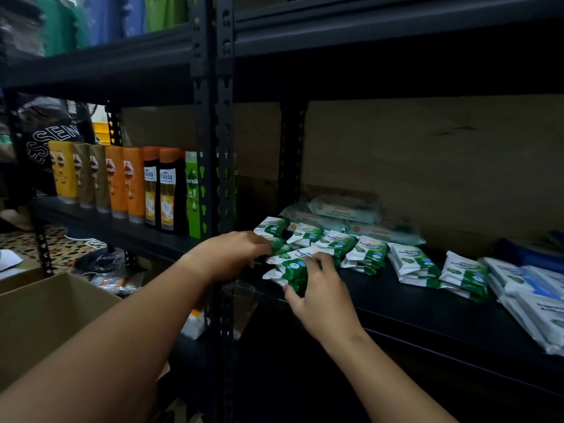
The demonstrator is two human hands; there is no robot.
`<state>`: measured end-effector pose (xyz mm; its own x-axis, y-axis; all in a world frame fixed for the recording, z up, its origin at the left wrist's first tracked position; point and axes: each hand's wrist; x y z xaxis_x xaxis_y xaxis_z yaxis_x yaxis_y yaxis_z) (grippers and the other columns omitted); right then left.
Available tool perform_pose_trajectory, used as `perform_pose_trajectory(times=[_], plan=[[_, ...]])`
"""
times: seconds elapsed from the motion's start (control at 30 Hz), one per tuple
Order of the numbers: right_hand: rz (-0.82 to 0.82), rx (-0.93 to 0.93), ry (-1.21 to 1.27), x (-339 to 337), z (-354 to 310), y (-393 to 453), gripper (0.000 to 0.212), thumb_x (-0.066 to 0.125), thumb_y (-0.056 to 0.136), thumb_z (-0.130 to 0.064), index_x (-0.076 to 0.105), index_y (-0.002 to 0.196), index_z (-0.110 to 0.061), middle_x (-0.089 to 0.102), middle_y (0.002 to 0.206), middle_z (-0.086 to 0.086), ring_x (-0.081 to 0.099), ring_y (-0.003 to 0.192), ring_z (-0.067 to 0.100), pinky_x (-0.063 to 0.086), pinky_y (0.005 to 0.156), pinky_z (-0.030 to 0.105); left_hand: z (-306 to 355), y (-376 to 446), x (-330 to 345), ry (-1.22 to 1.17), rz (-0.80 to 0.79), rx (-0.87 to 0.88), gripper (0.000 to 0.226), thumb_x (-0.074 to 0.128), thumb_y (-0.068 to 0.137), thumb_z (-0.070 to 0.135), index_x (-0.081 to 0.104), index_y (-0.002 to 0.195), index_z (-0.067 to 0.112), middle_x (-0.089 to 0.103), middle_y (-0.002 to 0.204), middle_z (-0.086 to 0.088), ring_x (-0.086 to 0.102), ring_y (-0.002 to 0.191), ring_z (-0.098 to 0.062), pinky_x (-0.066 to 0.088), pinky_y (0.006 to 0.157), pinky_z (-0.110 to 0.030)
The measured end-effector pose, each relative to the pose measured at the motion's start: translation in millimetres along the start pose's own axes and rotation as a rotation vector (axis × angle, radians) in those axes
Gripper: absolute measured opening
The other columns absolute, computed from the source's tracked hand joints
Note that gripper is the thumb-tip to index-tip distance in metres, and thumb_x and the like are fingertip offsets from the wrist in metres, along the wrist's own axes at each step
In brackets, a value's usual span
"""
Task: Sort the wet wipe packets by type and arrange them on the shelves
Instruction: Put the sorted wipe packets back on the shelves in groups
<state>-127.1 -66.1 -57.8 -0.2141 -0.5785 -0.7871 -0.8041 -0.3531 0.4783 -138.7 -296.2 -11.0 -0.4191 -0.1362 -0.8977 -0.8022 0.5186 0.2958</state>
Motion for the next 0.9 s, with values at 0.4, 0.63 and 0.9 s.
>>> perform_pose_trajectory(times=[0.4, 0.63, 0.9], plan=[[0.012, -0.018, -0.011, 3, 1, -1, 0.069, 0.061, 0.095, -0.048, 0.039, 0.151, -0.013, 0.029, 0.153, 0.002, 0.046, 0.134, 0.022, 0.041, 0.105, 0.027, 2, -1, -2, -0.138, 0.042, -0.022, 0.055, 0.052, 0.071, -0.017, 0.06, 0.113, 0.018, 0.056, 0.138, -0.002, 0.059, 0.122, -0.029, 0.053, 0.091, -0.044], [-0.027, -0.013, -0.033, 0, -4, 4, 0.069, 0.057, 0.098, -0.048, 0.035, 0.153, -0.011, 0.024, 0.154, 0.004, 0.043, 0.136, 0.023, 0.04, 0.106, 0.027, 1, -7, 0, -0.063, 0.013, -0.057, 0.045, 0.056, 0.081, -0.009, 0.058, 0.118, 0.015, 0.05, 0.144, -0.001, 0.058, 0.123, -0.032, 0.05, 0.1, -0.046], [-0.033, 0.013, -0.115, 5, -16, 8, 0.07, 0.055, 0.099, -0.049, 0.035, 0.15, -0.007, 0.028, 0.153, 0.011, 0.04, 0.138, 0.026, 0.045, 0.105, 0.033, 24, -17, 6, -0.246, 0.178, -0.229, 0.074, 0.054, 0.089, -0.007, 0.031, 0.155, 0.018, 0.039, 0.157, -0.003, 0.023, 0.15, -0.022, -0.01, 0.115, -0.008]])
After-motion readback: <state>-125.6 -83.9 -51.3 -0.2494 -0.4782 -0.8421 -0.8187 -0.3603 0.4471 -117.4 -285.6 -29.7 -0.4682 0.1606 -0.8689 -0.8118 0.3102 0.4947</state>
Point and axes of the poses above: each hand's wrist, its own y-axis towards the middle knuckle, its own x-axis out of the palm, z = x × y
